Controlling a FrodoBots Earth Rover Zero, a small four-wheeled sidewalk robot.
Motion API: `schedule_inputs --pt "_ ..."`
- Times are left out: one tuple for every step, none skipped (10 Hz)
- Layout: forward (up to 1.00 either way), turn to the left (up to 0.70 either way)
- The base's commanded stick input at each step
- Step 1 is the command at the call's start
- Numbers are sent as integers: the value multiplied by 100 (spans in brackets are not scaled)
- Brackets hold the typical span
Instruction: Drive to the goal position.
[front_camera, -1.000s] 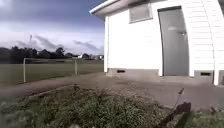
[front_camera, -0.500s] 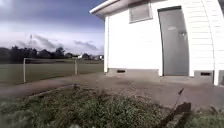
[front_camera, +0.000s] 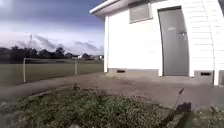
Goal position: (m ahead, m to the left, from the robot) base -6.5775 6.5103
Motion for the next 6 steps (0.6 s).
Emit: schedule_inputs --pt "7 14" --pt "7 15" --pt "7 15" --pt "7 14" --pt "7 14" --pt "7 15"
